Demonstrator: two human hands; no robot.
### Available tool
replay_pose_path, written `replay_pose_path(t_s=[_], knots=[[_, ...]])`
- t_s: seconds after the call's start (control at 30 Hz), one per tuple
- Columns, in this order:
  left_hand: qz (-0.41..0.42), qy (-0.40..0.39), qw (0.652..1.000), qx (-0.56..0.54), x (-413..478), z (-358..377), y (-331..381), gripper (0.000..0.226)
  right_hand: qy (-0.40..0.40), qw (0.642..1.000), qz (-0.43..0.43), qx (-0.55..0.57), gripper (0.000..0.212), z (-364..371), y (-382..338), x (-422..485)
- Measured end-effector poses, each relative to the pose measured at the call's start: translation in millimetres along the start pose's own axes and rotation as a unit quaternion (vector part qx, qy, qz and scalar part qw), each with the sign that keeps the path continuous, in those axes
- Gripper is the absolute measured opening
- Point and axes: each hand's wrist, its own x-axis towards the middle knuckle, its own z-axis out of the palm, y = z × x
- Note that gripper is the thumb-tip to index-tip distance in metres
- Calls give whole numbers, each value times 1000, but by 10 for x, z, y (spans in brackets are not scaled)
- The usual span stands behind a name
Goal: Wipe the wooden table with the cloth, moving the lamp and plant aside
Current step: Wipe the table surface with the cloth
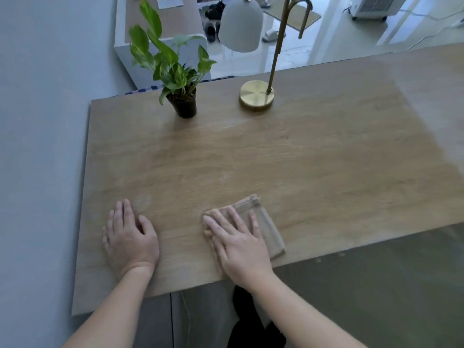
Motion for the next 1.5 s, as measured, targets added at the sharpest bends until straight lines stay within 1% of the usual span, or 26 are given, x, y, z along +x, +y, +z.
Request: replay_pose_path(t_s=[0.07,0.13,0.17,0.23,0.3,0.37,0.43,0.5,0.53,0.57,0.63,0.67,0.73,0.8,0.93,1.0,1.07,1.13,1.17,1.2,1.23,1.33,1.4,1.43,1.47,1.5], knots=[[0,1,1000,-2,-15,-14,21,62,13,999,-27,-13,52,99,13,-261],[-5,1,1000,-3,-17,-8,20,57,48,998,-7,-39,53,31,382,-437],[-6,-1,1000,-2,-21,0,11,57,57,997,20,-51,53,-47,638,-512],[-2,3,1000,-5,-31,12,-2,59,70,990,108,-54,52,-265,1225,-660],[-2,8,1000,-13,-36,12,-3,64,93,973,207,-36,56,-527,1817,-771],[2,9,1000,-19,-44,17,4,66,115,949,294,-14,63,-766,2236,-821],[5,11,1000,-16,-37,28,-12,67,141,919,368,8,66,-826,2288,-762],[7,12,1000,-16,-36,33,-21,68,167,902,398,15,66,-684,1976,-635],[7,12,1000,-18,-38,36,-15,68,167,911,376,2,64,-558,1729,-593],[5,12,1000,-21,-40,38,-11,69,156,931,331,-15,62,-405,1453,-577],[5,12,1000,-21,-52,47,-7,69,127,968,215,-37,57,-100,979,-640],[7,13,1000,-20,-53,48,-14,69,121,978,167,-40,55,-26,864,-684],[6,14,1000,-20,-57,53,-16,69,110,986,118,-41,52,-52,971,-769],[4,12,1000,-20,-63,44,-1,70,113,984,127,-48,52,-185,1350,-845],[2,6,1000,-14,-79,47,-9,71,143,954,261,-11,59,-696,2455,-940],[4,5,1000,-18,-64,56,-12,71,155,934,321,4,63,-956,2833,-984],[4,5,1000,-21,-63,75,-5,71,170,910,378,19,65,-1062,2946,-958],[4,11,1000,-24,-70,86,-9,70,190,886,422,32,66,-1001,2792,-850],[5,13,1000,-23,-68,83,-14,69,193,883,426,39,66,-925,2648,-796],[5,13,1000,-22,-65,84,-17,69,191,889,415,40,65,-832,2471,-759],[5,11,1000,-20,-63,85,-21,70,184,903,387,30,64,-726,2272,-748],[3,12,1000,-23,-64,83,-29,70,139,961,239,-17,57,-399,1782,-875],[2,14,1000,-23,-67,81,-21,70,97,983,152,-38,54,-377,1824,-996],[2,12,1000,-21,-71,74,-10,70,84,987,132,-42,54,-447,1988,-1037],[3,9,1000,-19,-75,64,5,70,85,986,141,-41,54,-549,2204,-1066],[0,5,1000,-18,-82,52,26,70,99,978,180,-32,55,-681,2456,-1074]])
